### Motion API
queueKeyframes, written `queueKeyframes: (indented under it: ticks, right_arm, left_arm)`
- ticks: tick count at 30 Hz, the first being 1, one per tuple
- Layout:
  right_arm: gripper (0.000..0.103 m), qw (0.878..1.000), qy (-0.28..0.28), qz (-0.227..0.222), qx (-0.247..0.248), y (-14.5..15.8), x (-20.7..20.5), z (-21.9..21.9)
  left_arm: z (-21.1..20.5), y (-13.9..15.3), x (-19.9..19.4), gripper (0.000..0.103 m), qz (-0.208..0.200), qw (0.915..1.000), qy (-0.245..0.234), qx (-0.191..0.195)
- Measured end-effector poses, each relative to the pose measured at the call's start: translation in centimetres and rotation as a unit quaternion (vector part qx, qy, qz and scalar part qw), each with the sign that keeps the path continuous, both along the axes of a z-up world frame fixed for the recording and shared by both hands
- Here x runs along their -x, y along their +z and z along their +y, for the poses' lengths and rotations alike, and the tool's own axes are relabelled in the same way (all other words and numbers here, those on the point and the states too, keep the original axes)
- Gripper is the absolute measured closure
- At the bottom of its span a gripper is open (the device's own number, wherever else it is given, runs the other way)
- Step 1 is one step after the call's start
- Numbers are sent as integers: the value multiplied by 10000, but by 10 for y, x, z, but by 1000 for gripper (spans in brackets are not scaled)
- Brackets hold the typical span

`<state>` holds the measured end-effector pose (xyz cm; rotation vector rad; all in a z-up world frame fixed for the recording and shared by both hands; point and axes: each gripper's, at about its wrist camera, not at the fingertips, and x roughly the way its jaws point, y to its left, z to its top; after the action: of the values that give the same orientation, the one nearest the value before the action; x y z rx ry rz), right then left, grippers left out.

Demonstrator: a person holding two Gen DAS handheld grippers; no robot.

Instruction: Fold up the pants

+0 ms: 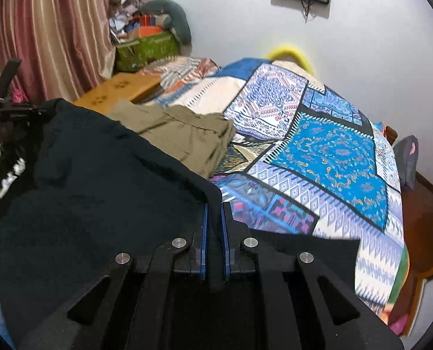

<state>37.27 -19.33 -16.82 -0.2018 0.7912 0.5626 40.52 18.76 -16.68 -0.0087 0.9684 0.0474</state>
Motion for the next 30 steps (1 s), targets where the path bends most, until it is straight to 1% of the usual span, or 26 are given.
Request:
queueKeyframes:
  ticks: [6, 8, 11, 15, 18, 21, 25, 27, 30]
  right_arm:
    - [96, 9990, -43, -94, -444, 23, 49, -8]
    - [96, 9988, -2, -121, -481, 29, 68, -7]
    - [96, 9986, 40, -182, -487, 38, 96, -5]
    - [96, 9985, 98, -202, -499, 42, 129, -3]
    - [96, 9986, 144, -177, -467, 38, 151, -3]
    - [96, 9988, 206, -63, -449, 26, 170, 1]
    - [96, 9986, 314, 160, -385, 4, 192, 8]
    - [96, 9984, 355, 282, -347, -7, 200, 10]
    - [95, 9973, 376, 493, -381, -21, 208, 13]
  left_arm:
    - [-7, 40, 55, 95, -341, 9993, -163, 55]
    - [-8, 51, 80, 95, -439, 9988, -213, 82]
    - [-8, 58, 110, 95, -511, 9983, -267, 115]
    - [-4, 57, 147, 95, -541, 9981, -246, 130]
    - [3, 51, 175, 95, -557, 9982, -152, 144]
    - [10, 38, 201, 95, -553, 9984, -90, 81]
    - [21, 11, 232, 95, -423, 9991, 6, 42]
    - [25, -3, 242, 95, -322, 9995, 48, -8]
    - [28, -29, 253, 95, -111, 9999, 115, 25]
